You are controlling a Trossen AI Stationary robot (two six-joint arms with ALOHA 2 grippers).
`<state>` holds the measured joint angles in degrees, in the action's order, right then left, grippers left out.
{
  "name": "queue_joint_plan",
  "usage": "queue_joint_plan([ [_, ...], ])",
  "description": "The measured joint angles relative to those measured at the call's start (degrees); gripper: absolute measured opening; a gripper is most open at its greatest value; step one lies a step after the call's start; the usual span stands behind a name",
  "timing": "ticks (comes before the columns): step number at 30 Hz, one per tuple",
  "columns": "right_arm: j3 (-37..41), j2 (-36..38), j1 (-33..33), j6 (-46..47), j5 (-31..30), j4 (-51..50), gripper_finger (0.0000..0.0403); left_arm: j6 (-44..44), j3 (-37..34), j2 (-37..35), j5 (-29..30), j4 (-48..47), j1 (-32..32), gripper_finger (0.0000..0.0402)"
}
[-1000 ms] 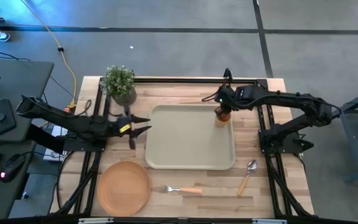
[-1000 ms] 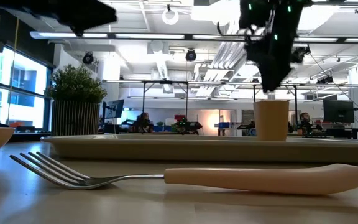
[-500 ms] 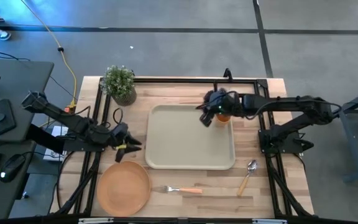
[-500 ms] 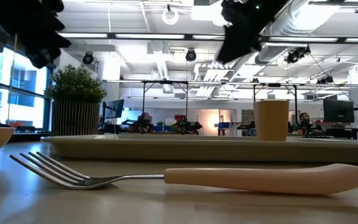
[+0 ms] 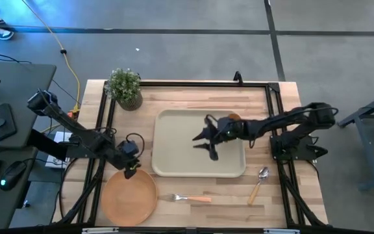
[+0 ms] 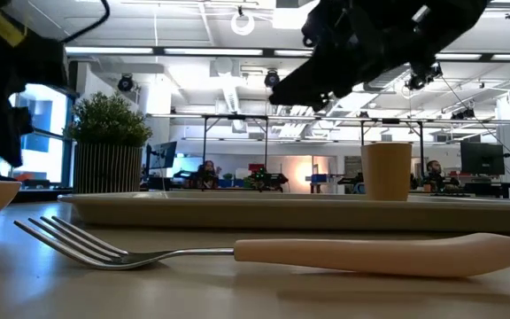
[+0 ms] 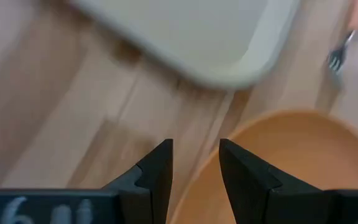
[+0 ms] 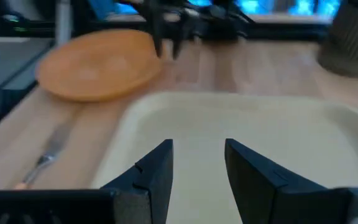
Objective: Pick and place plate/cup/fork/spoon on tray
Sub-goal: Put the orange plate on the tray
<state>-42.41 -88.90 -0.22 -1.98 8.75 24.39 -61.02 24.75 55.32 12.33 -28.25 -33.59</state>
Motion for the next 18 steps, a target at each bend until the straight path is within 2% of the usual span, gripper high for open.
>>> queue_joint_plan([
  [4,-0.8,-4.0,-1.2,-4.6,0.2,4.0,0.0136,-0.6,0.0,2.4,-4.8,0.8,0.2,0.0119],
  [14,-4.3,-6.3,-1.5,-6.0,0.3,1.6,0.0135,-0.9,0.0,7.8,-5.8,-3.6,1.1,0.0117],
  [18,-5.4,-5.6,-1.4,-5.6,0.3,0.3,0.0135,2.4,0.0,9.7,-8.0,-2.0,1.3,0.0089],
])
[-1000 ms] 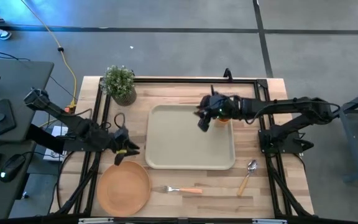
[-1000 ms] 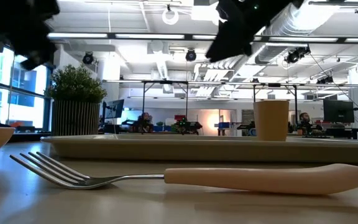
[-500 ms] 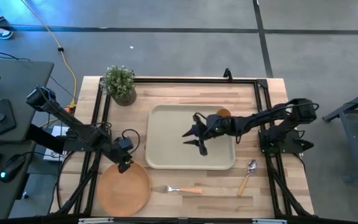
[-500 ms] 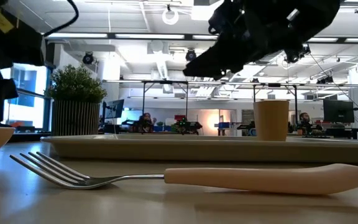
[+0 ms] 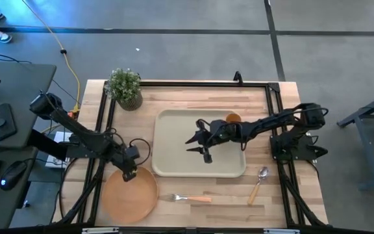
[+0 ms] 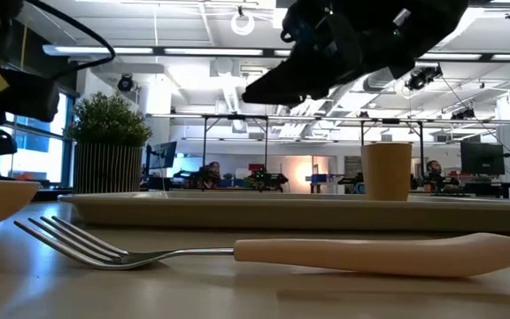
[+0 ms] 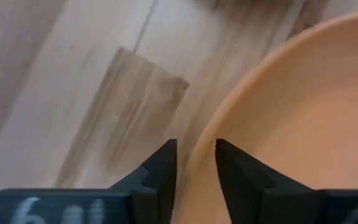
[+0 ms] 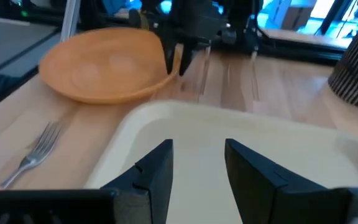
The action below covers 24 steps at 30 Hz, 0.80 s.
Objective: Pick and place plate/cup/fork/spoon on tray
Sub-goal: Put the orange plate on the tray
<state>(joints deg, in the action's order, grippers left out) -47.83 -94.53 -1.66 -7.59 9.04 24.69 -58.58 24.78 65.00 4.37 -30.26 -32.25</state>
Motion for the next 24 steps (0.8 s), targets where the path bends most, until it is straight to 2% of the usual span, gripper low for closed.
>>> queue_joint_plan([
  [6,-0.7,1.7,-0.3,3.1,-2.7,-3.7,0.0135,3.0,0.1,0.1,-4.9,1.3,3.4,0.001],
  [11,-0.5,3.6,-1.3,8.5,-8.1,-10.0,0.0135,9.0,3.3,-1.1,-4.4,0.1,6.5,0.0005],
  [20,-0.5,5.0,-4.4,10.4,-14.2,-10.2,0.0135,19.4,10.9,-5.8,-3.8,-3.5,9.8,0.0003],
  [24,-0.5,6.2,-6.1,12.0,-21.2,-9.8,0.0135,24.0,12.7,-6.9,-1.2,-3.2,13.8,0.0002],
])
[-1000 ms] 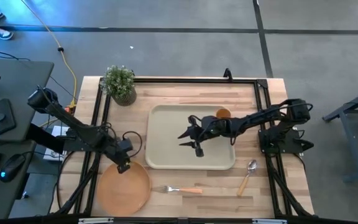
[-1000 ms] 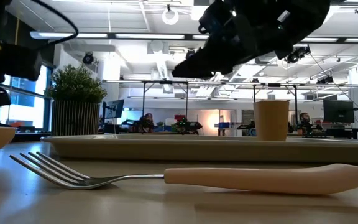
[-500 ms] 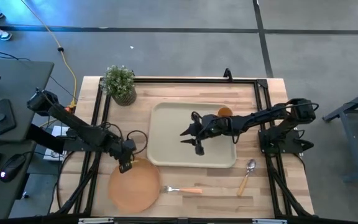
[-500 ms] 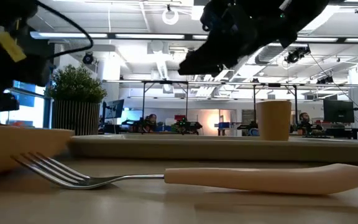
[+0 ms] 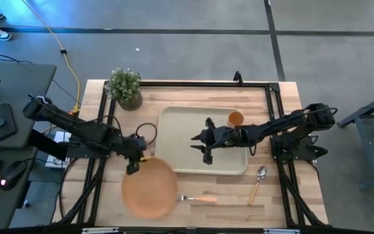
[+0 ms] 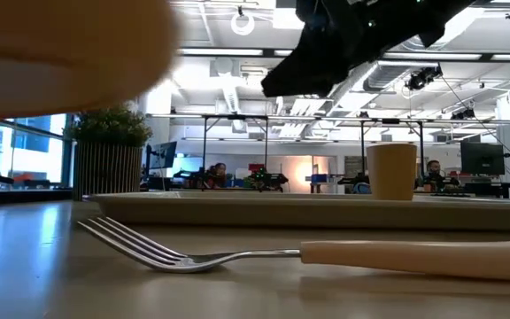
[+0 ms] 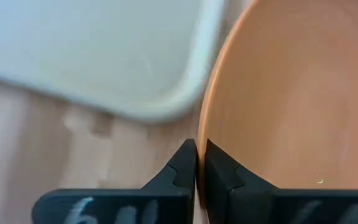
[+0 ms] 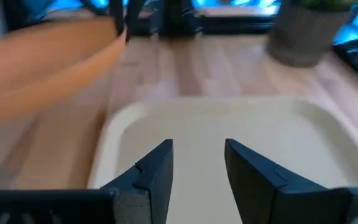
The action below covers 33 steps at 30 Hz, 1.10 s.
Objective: Pick and place plate/cup/fork/spoon on tray
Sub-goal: Put the orange plate on the tray
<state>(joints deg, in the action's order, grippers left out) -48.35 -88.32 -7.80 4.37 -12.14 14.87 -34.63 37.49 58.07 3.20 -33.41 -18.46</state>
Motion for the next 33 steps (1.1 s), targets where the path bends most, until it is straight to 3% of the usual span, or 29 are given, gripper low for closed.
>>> queue_joint_plan([
  [7,0.0,3.2,-3.0,3.6,-13.1,-2.7,0.0135,6.9,0.1,0.4,4.4,2.1,9.4,0.0001],
  [18,0.0,6.8,-4.3,5.8,-22.7,-6.5,0.0135,12.8,0.1,0.5,18.4,16.4,18.6,0.0002],
  [22,0.0,6.9,-4.3,6.9,-27.8,-7.3,0.0135,14.3,0.0,0.6,19.8,20.8,21.6,0.0006],
  [28,0.0,6.9,-3.9,9.6,-26.1,-8.4,0.0135,15.1,0.0,2.9,20.0,23.7,23.9,0.0009],
  [33,0.0,7.0,-4.0,3.4,-23.8,-8.9,0.0135,16.3,0.0,8.0,19.5,27.8,25.2,0.0009],
])
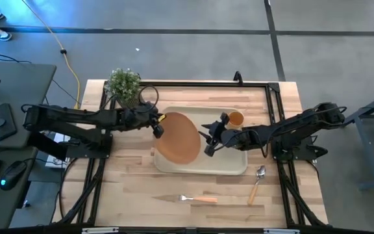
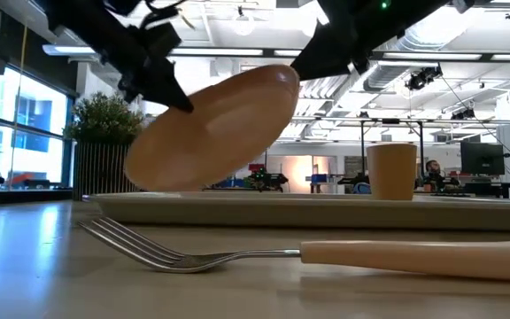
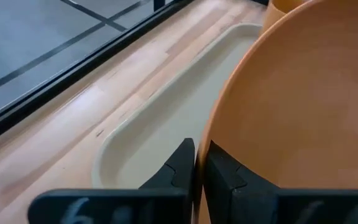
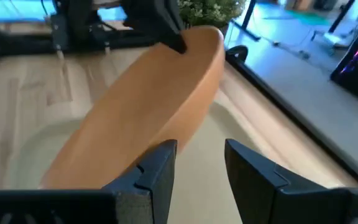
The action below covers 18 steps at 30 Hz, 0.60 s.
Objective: Pick and place plate/cup/fork/spoon on tray
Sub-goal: Put the orange plate on the tray
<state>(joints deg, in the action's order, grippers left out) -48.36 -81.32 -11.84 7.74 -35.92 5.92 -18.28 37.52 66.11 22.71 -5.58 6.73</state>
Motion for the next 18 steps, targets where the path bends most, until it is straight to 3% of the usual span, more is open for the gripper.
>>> queue_joint_plan([
  [9,0.0,5.7,0.0,0.1,-8.4,-7.3,0.0135,0.2,0.0,9.9,-0.2,13.4,1.7,0.001],
  [18,0.0,7.8,0.0,2.5,-6.9,-19.2,0.0135,-0.6,0.1,17.9,-5.7,22.6,4.6,0.001],
])
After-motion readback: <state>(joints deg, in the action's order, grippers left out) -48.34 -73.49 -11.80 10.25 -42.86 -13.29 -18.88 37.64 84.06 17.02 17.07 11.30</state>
